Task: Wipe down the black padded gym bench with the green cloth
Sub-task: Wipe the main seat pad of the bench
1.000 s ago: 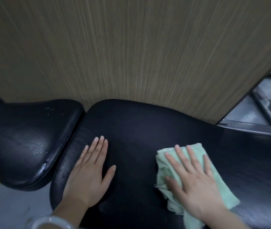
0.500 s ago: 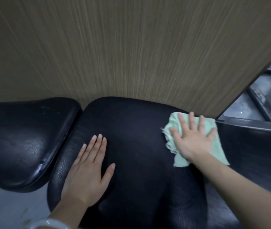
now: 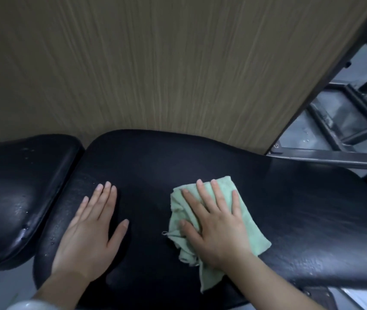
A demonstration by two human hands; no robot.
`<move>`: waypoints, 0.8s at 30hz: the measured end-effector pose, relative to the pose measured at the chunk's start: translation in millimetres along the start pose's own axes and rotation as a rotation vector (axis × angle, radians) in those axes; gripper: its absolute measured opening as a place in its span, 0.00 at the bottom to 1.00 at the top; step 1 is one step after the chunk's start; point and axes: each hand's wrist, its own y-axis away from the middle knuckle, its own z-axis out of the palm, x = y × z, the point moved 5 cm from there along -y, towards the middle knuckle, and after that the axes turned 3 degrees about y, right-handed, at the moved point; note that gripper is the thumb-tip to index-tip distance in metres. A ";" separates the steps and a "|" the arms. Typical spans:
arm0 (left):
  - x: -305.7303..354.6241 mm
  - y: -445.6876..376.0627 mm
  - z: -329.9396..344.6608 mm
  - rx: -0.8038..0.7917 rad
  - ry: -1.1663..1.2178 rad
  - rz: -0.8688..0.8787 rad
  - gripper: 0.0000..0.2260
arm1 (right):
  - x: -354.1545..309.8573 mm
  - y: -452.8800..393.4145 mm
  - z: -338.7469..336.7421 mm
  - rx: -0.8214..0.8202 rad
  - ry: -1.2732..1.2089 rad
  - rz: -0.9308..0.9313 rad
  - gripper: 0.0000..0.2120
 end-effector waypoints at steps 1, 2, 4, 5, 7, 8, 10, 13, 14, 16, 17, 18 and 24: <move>-0.2 -0.3 -0.3 -0.002 -0.001 -0.001 0.32 | 10.3 3.1 0.1 -0.011 -0.020 0.027 0.29; -0.2 -0.4 -0.7 -0.004 -0.005 -0.003 0.32 | 19.9 6.0 -0.7 -0.016 -0.035 0.056 0.30; -0.2 0.0 -1.2 -0.008 -0.008 -0.007 0.32 | 37.5 9.3 -3.8 0.005 -0.027 0.109 0.32; -0.2 0.6 -1.6 -0.008 -0.006 -0.009 0.32 | 44.0 9.0 -5.4 -0.001 -0.009 0.127 0.33; 0.3 1.8 -1.8 -0.007 -0.001 -0.010 0.32 | 50.9 3.9 -5.6 -0.054 0.010 0.173 0.33; 0.0 1.9 -1.3 -0.004 -0.001 -0.009 0.32 | 51.4 -1.5 -6.4 -0.064 0.014 0.198 0.33; -0.1 1.7 -0.6 0.004 -0.007 -0.009 0.32 | 48.2 -18.1 -7.6 -0.060 0.015 0.254 0.32; -0.5 1.1 0.3 0.015 -0.013 -0.007 0.31 | 34.2 -49.7 -6.2 -0.093 -0.005 0.312 0.30; -0.5 0.9 0.8 0.018 -0.014 -0.008 0.31 | 26.2 -58.8 -5.8 -0.103 -0.006 0.311 0.30; -0.5 0.7 1.2 0.020 -0.016 -0.010 0.31 | 8.7 -70.7 -6.1 -0.105 -0.006 0.268 0.30; -0.3 0.5 1.1 0.021 -0.014 -0.010 0.31 | 0.7 -72.6 -5.8 -0.101 -0.008 0.236 0.30; -0.4 0.1 0.9 0.020 -0.012 -0.010 0.31 | -6.6 -71.7 -4.9 -0.101 -0.007 0.199 0.31; 0.4 0.5 -0.4 0.004 0.014 -0.006 0.31 | -33.4 -27.8 -4.7 -0.026 -0.033 0.013 0.31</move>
